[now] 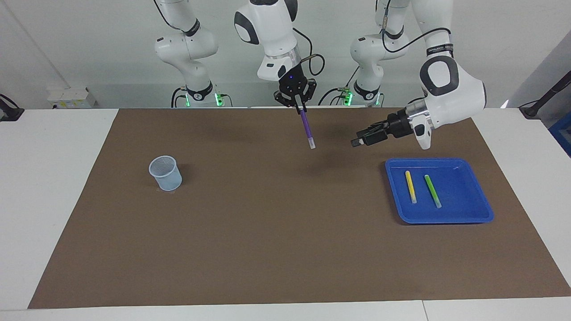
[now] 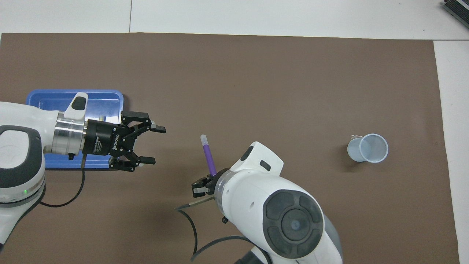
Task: Right arm passes pens to left for tray arrangement
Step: 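Carry the purple pen toward the left gripper while the left gripper advances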
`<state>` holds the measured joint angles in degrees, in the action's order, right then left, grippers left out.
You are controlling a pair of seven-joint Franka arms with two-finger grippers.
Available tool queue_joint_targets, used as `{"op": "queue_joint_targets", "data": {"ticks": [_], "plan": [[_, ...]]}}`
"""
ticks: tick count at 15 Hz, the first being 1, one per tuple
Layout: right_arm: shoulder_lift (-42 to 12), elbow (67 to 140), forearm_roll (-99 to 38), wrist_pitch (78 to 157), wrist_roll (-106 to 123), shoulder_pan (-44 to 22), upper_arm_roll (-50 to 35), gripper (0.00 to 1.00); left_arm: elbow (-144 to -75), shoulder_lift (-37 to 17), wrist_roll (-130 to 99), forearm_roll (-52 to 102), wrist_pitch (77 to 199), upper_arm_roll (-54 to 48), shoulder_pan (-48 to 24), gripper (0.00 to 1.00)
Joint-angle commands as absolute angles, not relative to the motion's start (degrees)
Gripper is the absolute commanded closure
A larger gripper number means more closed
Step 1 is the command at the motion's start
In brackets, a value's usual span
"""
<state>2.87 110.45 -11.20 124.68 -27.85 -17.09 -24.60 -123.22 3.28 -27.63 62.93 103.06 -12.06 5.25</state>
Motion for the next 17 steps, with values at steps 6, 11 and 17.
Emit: {"op": "queue_joint_targets", "data": {"ticks": [6,11,17], "plan": [[1.14,110.74,-6.59,129.11,-26.63,-17.14,-24.52,1.00,-133.33,9.23,-27.77,80.76,116.36,-11.43,-6.49,0.00],[0.97,110.48,-4.58,129.29,-26.54,-17.14,-24.52,1.00,-134.91,9.40,-25.85,88.05,121.81,-11.43,-10.89,0.00],[0.70,110.39,-3.96,129.81,-24.26,-16.96,-24.52,1.00,-135.35,8.88,-21.46,94.22,121.64,-11.25,-10.90,0.03]]}}
